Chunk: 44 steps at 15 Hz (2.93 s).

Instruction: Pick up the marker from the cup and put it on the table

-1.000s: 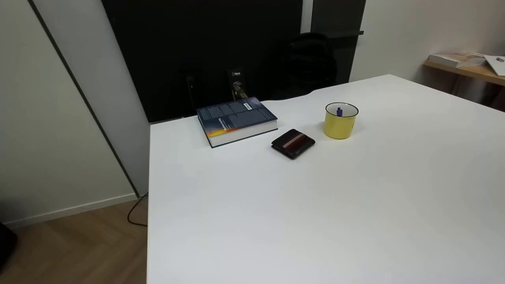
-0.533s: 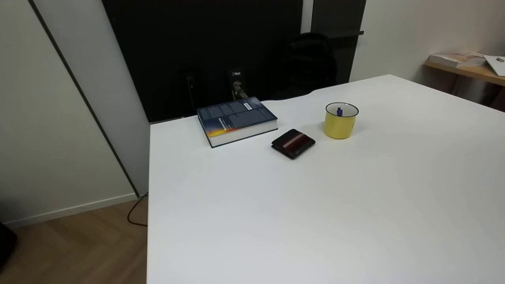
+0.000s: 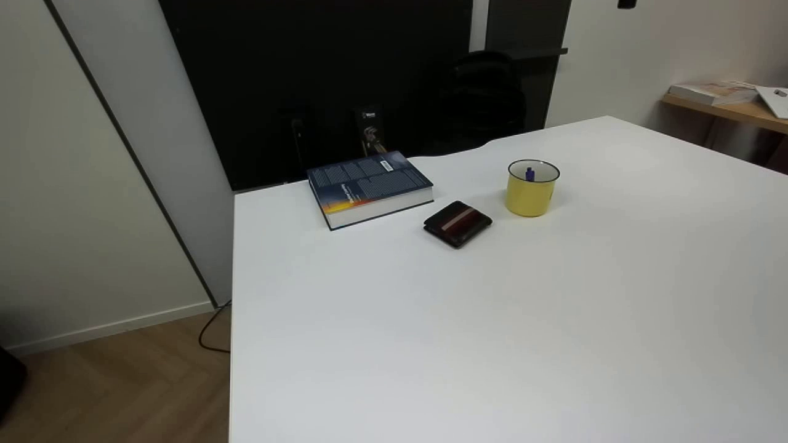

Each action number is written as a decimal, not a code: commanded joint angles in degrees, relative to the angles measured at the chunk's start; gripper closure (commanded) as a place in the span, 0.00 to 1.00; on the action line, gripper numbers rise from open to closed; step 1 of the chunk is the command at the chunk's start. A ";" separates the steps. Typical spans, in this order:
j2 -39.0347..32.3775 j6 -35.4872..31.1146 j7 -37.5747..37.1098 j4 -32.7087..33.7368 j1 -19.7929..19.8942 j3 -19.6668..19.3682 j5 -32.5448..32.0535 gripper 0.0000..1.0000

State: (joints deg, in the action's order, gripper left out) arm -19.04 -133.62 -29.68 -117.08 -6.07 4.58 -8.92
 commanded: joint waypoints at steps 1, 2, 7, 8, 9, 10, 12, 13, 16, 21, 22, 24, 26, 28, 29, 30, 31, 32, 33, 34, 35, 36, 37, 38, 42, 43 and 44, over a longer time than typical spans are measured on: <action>0.05 0.12 0.59 0.12 -1.67 -1.80 0.83 0.00; 0.05 0.19 0.63 0.16 -1.65 -1.88 0.82 0.00; -3.64 -0.68 -2.84 2.88 -4.25 -4.11 -5.28 0.00; -4.74 -0.64 -2.12 3.70 -4.81 -4.42 -6.01 0.00; -6.20 -0.11 -0.79 4.99 -5.26 -4.57 -6.34 0.00; -7.76 0.31 0.34 6.40 -5.57 -4.61 -6.30 0.00; -10.90 -0.02 1.29 9.36 -6.78 -5.38 -7.73 0.00; -12.48 -0.49 1.03 10.78 -7.72 -6.13 -9.08 0.00; -17.31 -3.30 0.31 14.71 -10.13 -8.20 -12.42 0.00; -23.07 -10.40 -2.53 18.08 -13.89 -11.57 -12.63 0.00; -23.94 -11.31 -3.08 18.43 -14.72 -12.30 -12.39 0.00; -25.52 -11.90 -4.18 19.00 -16.43 -13.82 -12.12 0.00; -26.95 -11.55 -5.05 19.36 -17.91 -15.00 -12.16 0.00; -28.48 -10.64 -5.38 19.86 -18.99 -15.94 -12.29 0.00; -29.11 -10.63 -5.53 19.96 -19.38 -16.36 -12.35 0.00; -29.76 -11.06 -6.12 20.07 -20.04 -17.17 -12.69 0.00; -30.41 -11.89 -6.71 20.09 -20.56 -17.86 -12.99 0.00; -31.02 -13.02 -7.36 20.09 -20.94 -18.37 -13.01 0.00; -31.60 -14.01 -7.75 20.11 -21.21 -18.65 -12.81 0.00; -32.19 -15.39 -8.36 20.14 -21.70 -19.16 -12.76 0.00; -32.82 -16.67 -9.22 20.19 -22.36 -19.80 -12.73 0.00; -33.36 -17.67 -9.79 20.23 -23.03 -20.36 -12.64 0.00; -33.84 -18.86 -10.71 20.15 -23.85 -21.09 -12.60 0.00; -34.26 -19.99 -11.55 20.00 -24.55 -21.72 -12.42 0.00; -37.15 -24.28 -18.60 20.07 -30.47 -28.02 -12.87 0.00; -37.89 -24.82 -20.21 20.17 -32.03 -29.61 -12.58 0.00; -38.60 -25.40 -21.97 20.16 -33.53 -31.18 -12.27 0.00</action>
State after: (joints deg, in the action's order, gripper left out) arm -55.06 -157.51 -45.06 -98.31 -35.19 -21.75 -20.70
